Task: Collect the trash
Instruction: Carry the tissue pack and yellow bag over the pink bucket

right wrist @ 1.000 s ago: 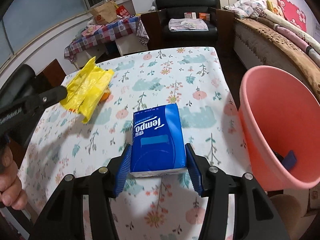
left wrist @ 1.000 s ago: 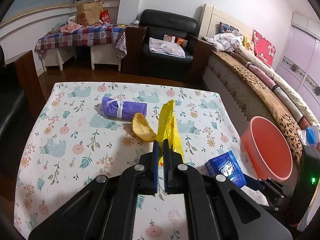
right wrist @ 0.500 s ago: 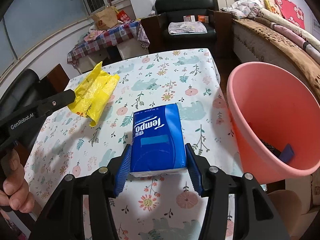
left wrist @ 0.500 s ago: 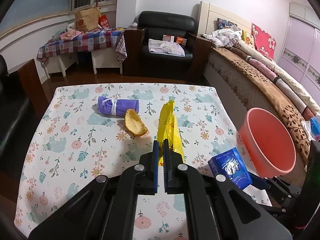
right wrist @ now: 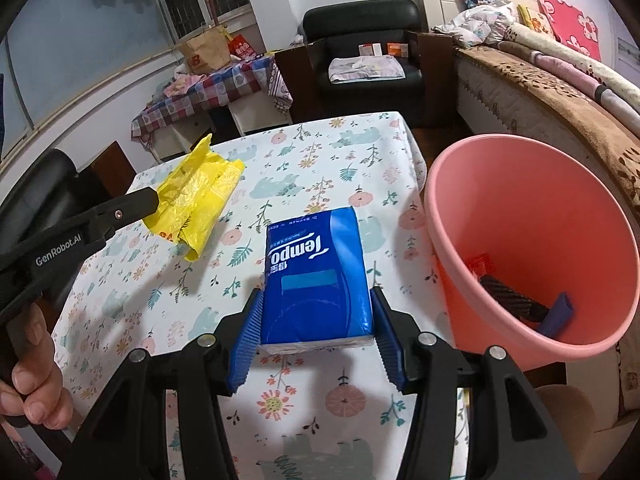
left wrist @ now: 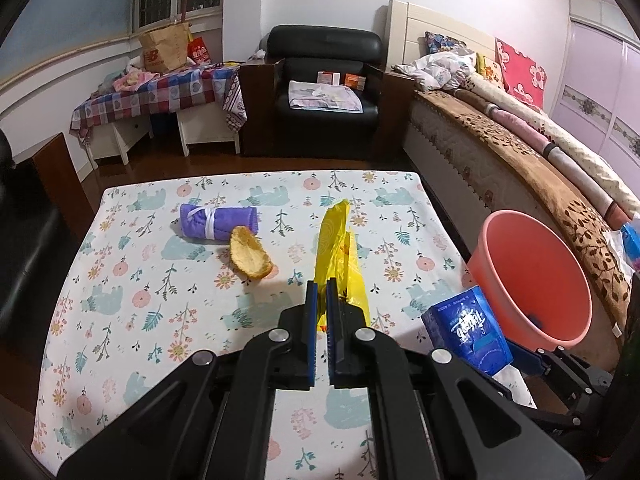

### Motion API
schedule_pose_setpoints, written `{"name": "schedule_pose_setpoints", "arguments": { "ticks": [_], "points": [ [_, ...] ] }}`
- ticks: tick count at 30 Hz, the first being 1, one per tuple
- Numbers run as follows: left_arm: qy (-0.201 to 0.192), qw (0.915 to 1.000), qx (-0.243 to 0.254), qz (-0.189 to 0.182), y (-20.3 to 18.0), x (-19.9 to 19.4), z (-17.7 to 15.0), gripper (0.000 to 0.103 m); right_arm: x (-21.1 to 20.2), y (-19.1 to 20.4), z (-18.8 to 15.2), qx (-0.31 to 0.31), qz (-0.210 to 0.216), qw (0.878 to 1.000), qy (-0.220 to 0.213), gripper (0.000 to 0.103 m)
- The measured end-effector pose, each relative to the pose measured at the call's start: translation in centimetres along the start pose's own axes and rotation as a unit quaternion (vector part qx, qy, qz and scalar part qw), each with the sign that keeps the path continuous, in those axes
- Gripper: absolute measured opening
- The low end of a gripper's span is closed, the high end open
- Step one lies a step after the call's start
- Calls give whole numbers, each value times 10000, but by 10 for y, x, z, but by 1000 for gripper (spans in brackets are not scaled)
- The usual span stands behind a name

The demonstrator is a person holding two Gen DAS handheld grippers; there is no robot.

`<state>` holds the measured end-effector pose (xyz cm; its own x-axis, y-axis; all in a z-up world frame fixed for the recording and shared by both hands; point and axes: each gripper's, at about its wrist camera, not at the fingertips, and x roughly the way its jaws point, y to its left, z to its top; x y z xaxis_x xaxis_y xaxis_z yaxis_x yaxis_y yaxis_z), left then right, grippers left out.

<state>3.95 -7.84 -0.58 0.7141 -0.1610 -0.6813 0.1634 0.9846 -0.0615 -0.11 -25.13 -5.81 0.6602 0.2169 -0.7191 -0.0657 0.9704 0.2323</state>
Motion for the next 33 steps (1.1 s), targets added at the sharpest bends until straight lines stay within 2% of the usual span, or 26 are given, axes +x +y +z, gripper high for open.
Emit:
{"name": "schedule_pose_setpoints", "arguments": {
  "ticks": [17,33],
  "points": [
    [-95,9991,360,-195,-45,14,22,3,-12,-48,15,473,-226,9981,-315,52],
    [-276,9950,796,-528,-100,18,40,3,-40,-111,32,1039,-700,9897,-693,52]
  ]
}}
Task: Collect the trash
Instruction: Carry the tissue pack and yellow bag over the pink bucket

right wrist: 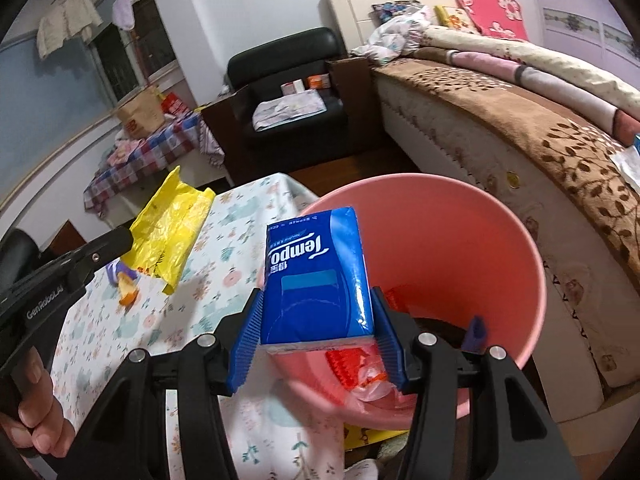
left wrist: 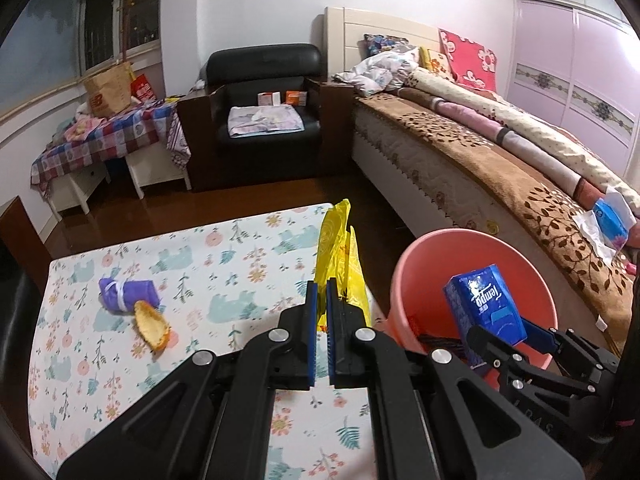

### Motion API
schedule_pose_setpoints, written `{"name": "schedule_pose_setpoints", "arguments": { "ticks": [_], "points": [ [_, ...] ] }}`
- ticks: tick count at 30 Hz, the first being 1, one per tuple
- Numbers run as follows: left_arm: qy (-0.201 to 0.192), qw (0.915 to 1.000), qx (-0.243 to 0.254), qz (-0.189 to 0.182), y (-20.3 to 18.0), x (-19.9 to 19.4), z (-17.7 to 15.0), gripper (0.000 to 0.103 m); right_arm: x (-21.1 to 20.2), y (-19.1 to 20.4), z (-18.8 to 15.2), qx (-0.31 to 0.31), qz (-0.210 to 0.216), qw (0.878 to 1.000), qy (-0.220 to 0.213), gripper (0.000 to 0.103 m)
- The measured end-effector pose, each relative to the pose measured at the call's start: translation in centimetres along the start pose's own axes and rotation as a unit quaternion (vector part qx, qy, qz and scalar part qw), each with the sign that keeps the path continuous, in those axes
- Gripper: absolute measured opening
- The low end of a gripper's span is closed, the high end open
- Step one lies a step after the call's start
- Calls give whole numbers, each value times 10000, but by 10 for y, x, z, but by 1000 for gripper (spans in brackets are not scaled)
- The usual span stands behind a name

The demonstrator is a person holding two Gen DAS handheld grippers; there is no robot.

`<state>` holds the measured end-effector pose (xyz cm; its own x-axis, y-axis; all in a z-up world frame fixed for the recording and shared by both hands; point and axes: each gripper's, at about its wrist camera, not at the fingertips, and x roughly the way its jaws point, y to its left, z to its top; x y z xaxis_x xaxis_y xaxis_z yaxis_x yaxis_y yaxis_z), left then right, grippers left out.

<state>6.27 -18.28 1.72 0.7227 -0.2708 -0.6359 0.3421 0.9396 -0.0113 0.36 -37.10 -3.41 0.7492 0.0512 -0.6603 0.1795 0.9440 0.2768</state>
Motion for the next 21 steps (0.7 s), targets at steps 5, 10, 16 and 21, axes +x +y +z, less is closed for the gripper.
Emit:
{"name": "schedule_pose_setpoints", "arguments": {
  "ticks": [5,10,16,21],
  "points": [
    [-27,9999,87,-72,-13,1,3,3,-2,-10,1,86,-80,9999,-37,52],
    [-20,9998,167,-142,-24,5,4,3,-4,-19,3,157,-134,9998,-55,52],
    [-14,9994,209,-269,-33,10,5,3,-4,-31,4,256,-237,9994,-62,52],
    [19,9983,187,-553,-41,18,8,3,-2,-41,7,313,-386,9988,-36,52]
  ]
}}
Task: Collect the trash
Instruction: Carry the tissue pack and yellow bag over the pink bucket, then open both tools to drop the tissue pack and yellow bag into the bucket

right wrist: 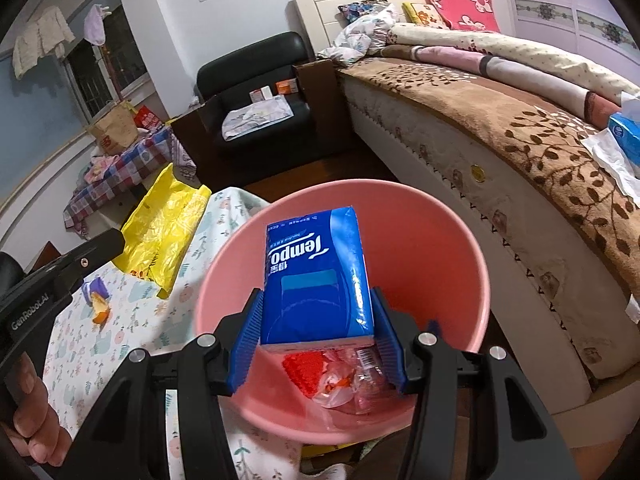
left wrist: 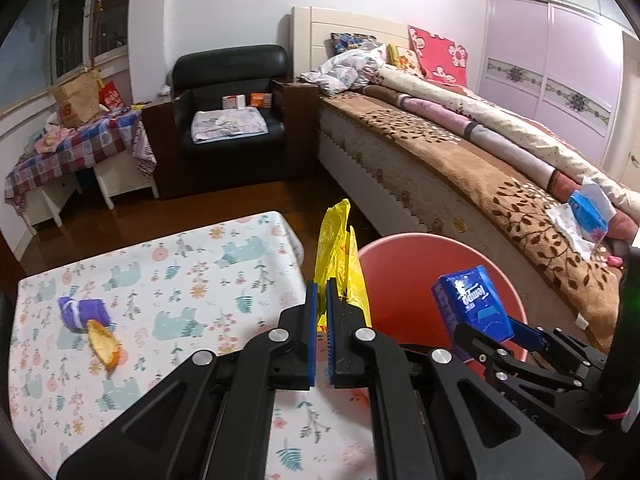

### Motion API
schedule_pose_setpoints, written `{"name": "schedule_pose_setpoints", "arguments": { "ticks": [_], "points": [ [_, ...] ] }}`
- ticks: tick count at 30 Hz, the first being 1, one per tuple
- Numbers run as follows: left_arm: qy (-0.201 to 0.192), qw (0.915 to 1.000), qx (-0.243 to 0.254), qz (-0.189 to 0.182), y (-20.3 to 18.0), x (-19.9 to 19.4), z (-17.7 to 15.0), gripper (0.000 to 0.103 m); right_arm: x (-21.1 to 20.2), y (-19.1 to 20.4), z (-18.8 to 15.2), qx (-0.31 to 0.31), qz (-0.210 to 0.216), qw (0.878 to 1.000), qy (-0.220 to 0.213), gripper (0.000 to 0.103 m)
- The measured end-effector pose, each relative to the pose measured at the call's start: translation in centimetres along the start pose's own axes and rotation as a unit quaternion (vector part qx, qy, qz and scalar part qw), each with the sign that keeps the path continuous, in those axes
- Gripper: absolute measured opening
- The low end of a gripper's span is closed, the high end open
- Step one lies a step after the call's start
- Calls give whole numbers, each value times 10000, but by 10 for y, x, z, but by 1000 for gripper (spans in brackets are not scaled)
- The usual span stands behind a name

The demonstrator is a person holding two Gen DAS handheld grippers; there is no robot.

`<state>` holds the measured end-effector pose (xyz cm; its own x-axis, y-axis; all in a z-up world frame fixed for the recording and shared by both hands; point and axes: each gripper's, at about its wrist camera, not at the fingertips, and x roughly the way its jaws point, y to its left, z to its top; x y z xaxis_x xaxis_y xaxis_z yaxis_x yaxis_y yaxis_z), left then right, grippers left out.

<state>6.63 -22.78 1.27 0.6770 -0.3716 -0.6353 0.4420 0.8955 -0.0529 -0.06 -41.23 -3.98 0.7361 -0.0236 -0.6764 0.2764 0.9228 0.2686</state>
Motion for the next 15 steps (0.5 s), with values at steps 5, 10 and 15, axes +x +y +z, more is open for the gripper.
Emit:
{"name": "schedule_pose_setpoints", "arguments": {
  "ticks": [5,10,15],
  "points": [
    [171,9995,12,-257,-11,15,-1,3,6,-11,2,91,-155,9998,92,52],
    [389,9980,73,-497,-21,28,-7,3,12,-18,0,154,-265,9993,200,52],
    [455,9972,100,-589,-25,32,-11,3,16,-21,-2,168,-316,9990,259,53]
  ]
}}
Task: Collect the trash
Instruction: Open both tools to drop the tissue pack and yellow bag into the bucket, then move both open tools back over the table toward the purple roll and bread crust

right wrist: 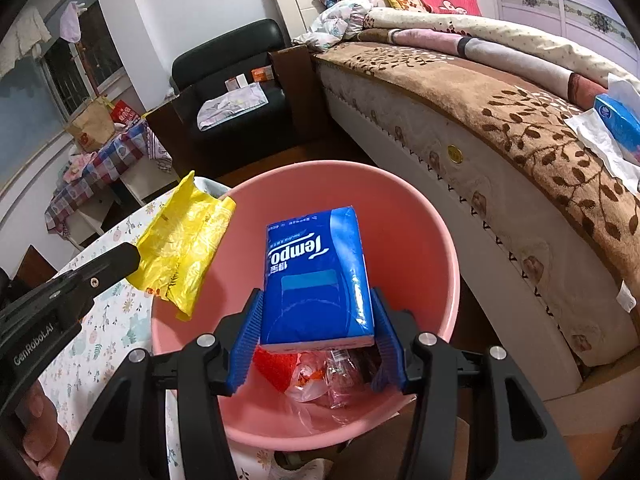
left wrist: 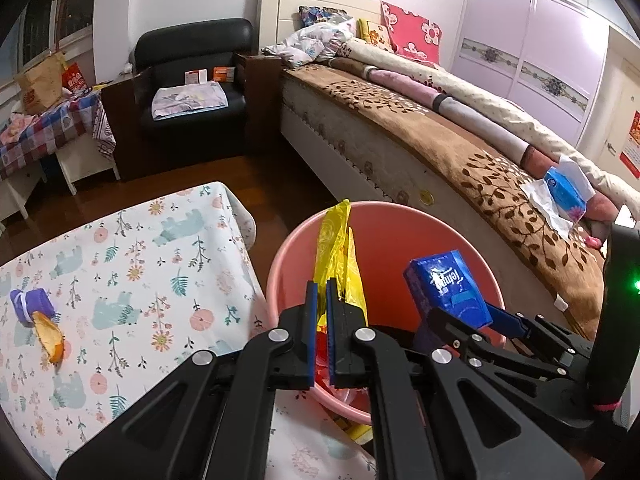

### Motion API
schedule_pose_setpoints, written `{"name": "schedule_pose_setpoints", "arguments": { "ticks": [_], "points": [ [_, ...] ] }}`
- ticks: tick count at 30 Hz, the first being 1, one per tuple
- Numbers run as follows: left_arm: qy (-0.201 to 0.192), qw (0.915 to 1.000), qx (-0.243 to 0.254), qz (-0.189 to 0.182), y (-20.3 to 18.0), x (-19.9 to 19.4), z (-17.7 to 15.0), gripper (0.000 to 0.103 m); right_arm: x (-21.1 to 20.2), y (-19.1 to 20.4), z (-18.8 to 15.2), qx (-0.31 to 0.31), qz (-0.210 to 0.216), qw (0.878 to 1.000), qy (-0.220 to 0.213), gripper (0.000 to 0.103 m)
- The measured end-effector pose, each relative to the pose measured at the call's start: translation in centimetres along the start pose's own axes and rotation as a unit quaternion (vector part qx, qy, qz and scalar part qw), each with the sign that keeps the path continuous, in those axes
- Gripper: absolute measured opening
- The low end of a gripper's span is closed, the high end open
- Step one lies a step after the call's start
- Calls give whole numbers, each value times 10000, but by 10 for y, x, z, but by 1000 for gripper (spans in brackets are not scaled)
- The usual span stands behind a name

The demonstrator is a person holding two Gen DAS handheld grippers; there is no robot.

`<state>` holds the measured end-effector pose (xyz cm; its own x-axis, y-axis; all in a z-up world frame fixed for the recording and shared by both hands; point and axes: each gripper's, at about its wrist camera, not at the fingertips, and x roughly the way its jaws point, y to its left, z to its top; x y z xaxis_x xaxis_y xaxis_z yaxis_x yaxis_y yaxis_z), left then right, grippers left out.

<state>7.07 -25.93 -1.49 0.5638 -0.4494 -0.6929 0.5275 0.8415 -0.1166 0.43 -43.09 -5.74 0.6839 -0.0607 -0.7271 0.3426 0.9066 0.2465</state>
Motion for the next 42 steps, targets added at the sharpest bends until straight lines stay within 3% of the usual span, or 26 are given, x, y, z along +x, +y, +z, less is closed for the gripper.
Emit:
{"name": "schedule_pose_setpoints", "arguments": {
  "ticks": [6,8,9,21,28,35,42],
  "points": [
    [150,9998,40,-118,1,4,-1,9,3,1,-1,14,-60,10000,48,53],
    [181,9997,-6,-159,2,4,-2,38,3,1,-2,46,-87,9999,67,53],
    [175,9996,-34,-202,3,3,-3,42,3,1,-2,69,-97,9999,59,53],
    [-61,9996,-97,-274,10,-18,-3,42,-10,9,-2,11,-57,9999,-84,56],
    [-293,9994,-140,-94,27,-38,-7,42,-21,30,-5,-155,114,9995,-236,56],
    [-337,9988,-358,50,56,-57,-17,42,-35,70,-11,-541,466,9967,-397,56],
    [-472,9967,-575,325,102,-81,-31,42,-30,126,-21,-887,1061,9903,-168,56]
  ]
}}
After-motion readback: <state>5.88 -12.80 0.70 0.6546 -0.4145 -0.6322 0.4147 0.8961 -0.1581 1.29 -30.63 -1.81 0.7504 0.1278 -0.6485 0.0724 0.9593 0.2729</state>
